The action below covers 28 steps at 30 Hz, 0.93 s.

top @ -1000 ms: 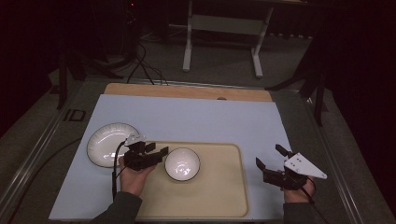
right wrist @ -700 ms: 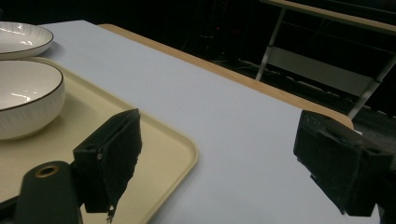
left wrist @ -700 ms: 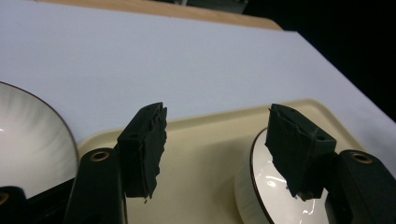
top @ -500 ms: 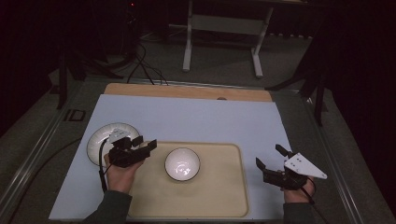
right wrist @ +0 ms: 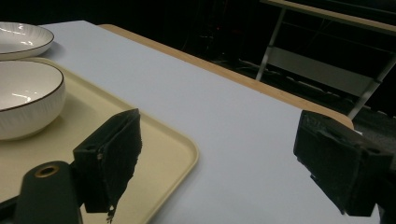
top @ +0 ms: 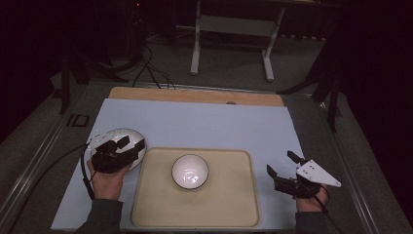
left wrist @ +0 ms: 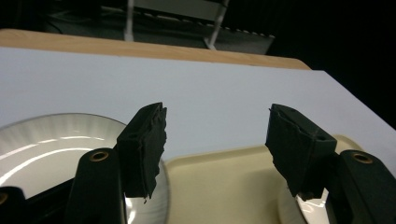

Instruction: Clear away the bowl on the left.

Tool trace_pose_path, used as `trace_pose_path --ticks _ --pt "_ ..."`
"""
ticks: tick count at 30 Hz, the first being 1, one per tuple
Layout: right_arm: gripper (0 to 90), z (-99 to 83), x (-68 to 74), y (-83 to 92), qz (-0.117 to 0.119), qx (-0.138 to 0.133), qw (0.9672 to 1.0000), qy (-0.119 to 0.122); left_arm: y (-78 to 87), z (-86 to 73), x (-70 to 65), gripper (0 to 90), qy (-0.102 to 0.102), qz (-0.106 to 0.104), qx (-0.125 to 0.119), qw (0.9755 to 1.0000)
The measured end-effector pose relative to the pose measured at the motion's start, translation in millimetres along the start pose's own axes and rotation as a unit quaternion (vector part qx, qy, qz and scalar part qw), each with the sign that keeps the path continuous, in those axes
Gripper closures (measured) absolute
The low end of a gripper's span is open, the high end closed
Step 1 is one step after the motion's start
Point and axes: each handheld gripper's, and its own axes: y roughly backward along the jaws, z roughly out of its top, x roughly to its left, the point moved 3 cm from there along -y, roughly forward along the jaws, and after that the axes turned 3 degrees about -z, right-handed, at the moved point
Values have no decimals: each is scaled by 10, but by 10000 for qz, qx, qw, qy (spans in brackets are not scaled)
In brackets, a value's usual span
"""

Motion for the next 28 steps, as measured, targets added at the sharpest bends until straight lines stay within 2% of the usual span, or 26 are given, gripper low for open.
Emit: trace_pose_path --ticks 6,13,15,17,20,23,28 --pt "148 -1 -2 -1 -2 -1 10000 -3 97 24 93 373 -204 310 -63 9993" --pt "148 -1 -2 2 4 3 10000 -17 130 0 163 368 -375 389 -71 9985" --pt "148 -1 -5 4 6 -1 10000 -18 132 -13 175 366 -563 428 -55 9975" --pt "148 -3 -5 1 11 12 10000 -28 137 -32 182 366 -863 624 -88 9943" --pt "148 -7 -1 -5 38 35 10000 -33 147 -53 216 367 -1015 591 -147 9930" --pt "148 -9 -1 -7 54 52 10000 -43 157 -72 266 367 -1073 645 -160 9920" --pt "147 -12 -8 -15 59 67 9999 -89 154 -112 354 367 -964 724 -152 9926"
